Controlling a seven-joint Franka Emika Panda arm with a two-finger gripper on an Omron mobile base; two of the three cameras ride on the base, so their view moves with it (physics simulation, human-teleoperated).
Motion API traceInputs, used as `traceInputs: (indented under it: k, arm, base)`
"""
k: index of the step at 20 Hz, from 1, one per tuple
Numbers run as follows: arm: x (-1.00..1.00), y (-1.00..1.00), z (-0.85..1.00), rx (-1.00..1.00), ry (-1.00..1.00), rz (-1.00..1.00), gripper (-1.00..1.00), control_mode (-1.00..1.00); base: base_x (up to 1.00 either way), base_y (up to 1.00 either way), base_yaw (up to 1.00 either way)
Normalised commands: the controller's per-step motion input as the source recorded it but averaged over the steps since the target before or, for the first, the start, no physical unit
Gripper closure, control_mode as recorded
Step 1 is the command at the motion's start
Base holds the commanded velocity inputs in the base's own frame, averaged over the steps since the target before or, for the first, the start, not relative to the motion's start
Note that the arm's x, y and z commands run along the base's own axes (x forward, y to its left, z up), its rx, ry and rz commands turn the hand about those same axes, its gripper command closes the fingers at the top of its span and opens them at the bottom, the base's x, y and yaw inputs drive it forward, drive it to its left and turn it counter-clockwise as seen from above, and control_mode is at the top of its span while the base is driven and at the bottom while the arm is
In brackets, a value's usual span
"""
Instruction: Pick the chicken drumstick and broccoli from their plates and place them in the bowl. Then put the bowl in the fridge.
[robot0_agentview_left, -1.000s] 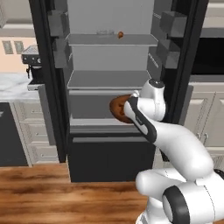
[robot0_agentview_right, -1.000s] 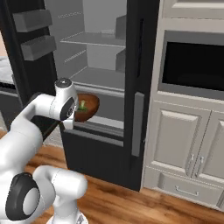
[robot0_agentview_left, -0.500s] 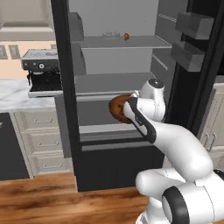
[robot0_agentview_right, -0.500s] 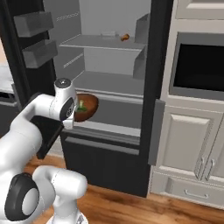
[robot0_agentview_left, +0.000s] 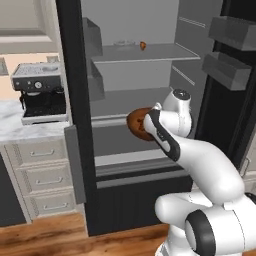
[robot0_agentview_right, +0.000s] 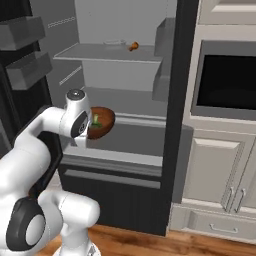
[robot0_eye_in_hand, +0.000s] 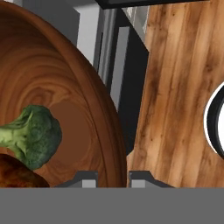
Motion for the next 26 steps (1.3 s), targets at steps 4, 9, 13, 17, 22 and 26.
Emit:
traceInputs:
  k: [4, 9, 13, 17, 22, 26]
  arm:
    - [0.0, 0.0, 0.0, 0.0, 0.0, 0.0, 1.0, 1.0]
    - [0.0, 0.0, 0.0, 0.0, 0.0, 0.0, 1.0, 1.0]
    - [0.0, 0.0, 0.0, 0.0, 0.0, 0.0, 1.0, 1.0]
    - [0.0, 0.0, 0.0, 0.0, 0.0, 0.0, 1.0, 1.0]
    - [0.0, 0.0, 0.0, 0.0, 0.0, 0.0, 1.0, 1.0]
    - [0.0, 0.0, 0.0, 0.0, 0.0, 0.0, 1.0, 1.0]
  base:
    - [0.34, 0.09, -0.04]
    - [0.42, 0.03, -0.08]
    - [0.51, 0.02, -0.02]
    - [0.53, 0.0, 0.0]
    - [0.52, 0.0, 0.0]
    - [0.28, 0.0, 0.0]
